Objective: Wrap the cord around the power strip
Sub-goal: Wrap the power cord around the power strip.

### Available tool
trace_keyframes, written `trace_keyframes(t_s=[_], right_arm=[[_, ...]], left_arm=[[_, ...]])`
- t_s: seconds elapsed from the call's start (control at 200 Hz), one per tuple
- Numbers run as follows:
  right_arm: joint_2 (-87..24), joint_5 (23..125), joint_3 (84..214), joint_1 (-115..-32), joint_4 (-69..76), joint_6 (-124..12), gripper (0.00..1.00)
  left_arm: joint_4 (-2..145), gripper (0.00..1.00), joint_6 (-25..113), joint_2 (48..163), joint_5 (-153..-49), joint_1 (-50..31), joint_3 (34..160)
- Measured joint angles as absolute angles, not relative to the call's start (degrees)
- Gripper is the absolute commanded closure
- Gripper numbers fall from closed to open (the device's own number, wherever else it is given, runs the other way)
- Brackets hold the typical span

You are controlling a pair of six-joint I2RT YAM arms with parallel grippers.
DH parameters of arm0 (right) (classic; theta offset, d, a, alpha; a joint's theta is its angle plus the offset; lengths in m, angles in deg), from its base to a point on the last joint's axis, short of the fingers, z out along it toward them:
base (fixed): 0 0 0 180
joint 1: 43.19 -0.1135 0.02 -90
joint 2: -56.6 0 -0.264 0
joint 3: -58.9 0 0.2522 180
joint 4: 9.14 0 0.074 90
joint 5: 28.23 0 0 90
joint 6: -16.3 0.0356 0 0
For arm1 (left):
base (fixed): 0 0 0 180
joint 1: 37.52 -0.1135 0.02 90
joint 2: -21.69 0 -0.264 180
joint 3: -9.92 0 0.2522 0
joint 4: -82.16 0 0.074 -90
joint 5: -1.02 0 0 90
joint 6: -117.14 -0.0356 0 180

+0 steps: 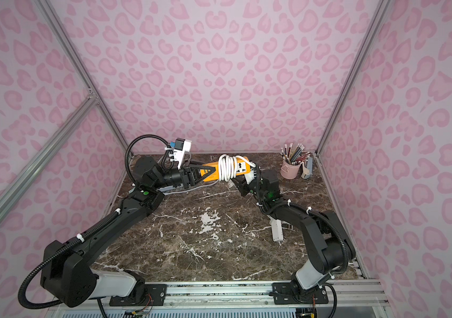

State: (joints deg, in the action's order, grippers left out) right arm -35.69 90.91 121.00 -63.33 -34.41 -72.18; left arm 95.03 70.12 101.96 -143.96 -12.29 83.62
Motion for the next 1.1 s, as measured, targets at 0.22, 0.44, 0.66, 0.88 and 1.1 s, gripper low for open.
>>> trace_keyframes(t_s=[0.22,0.44,0.66,0.88,1.1], right_arm=[[-35.95,84.57,117.92,-67.22,-39.19,-71.61,1.0],[-29.76,64.66,113.07,-76.88,-37.75,-79.13,1.0],[-25.41,40.23,112.65,-85.34,-32.07,-98.06,1.0],[-24.8,31.59,117.39,-84.4,-30.95,-115.04,1.0],[-30.22,41.41,129.07,-77.98,-19.52,-120.68,1.0]], left_arm=[[98.75,0.97,73.69,102.0,-140.92,-14.45,82.82],[93.72,0.97,70.3,107.73,-129.12,-17.88,89.29],[64.63,0.97,41.67,115.86,-108.44,-11.37,103.54],[44.57,0.97,28.99,118.37,-102.74,-8.7,103.58],[42.47,0.97,25.43,116.16,-114.69,-7.74,100.69]])
